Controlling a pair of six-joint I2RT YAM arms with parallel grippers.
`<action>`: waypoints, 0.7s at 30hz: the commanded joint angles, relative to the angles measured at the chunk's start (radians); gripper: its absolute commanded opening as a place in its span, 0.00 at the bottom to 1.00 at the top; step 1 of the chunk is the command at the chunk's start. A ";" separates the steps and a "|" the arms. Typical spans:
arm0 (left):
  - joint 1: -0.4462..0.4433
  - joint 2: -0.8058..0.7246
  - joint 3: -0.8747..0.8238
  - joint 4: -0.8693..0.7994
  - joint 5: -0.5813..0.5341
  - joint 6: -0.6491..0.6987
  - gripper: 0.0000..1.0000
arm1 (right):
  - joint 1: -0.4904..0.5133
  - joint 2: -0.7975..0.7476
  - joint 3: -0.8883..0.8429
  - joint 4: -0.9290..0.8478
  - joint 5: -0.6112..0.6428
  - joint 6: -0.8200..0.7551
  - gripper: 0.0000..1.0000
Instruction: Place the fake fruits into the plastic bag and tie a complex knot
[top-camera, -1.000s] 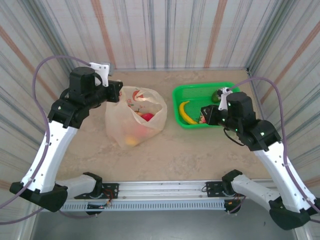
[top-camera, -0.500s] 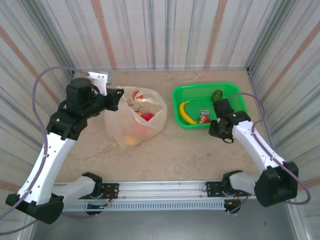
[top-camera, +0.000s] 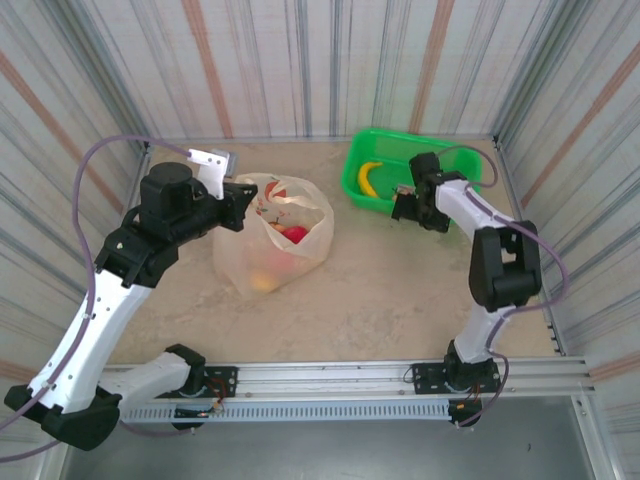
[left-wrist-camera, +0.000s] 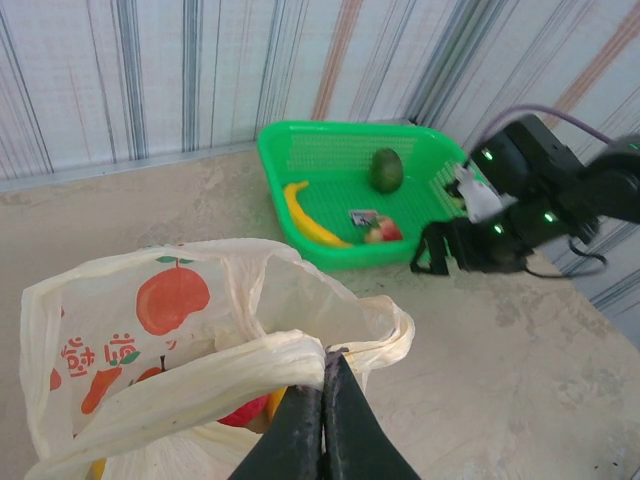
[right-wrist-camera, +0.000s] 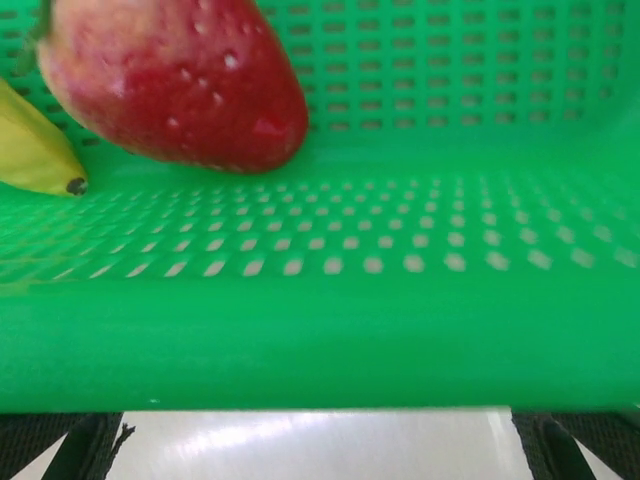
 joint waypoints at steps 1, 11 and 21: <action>-0.007 -0.016 0.027 -0.007 -0.019 0.026 0.04 | -0.029 0.106 0.146 0.026 0.040 -0.054 0.99; 0.010 -0.044 0.018 -0.061 0.048 -0.013 0.04 | 0.193 -0.165 0.092 0.107 -0.004 -0.185 0.75; 0.092 -0.078 0.032 -0.088 0.186 -0.082 0.04 | 0.382 -0.556 -0.065 0.408 -0.510 -0.618 0.56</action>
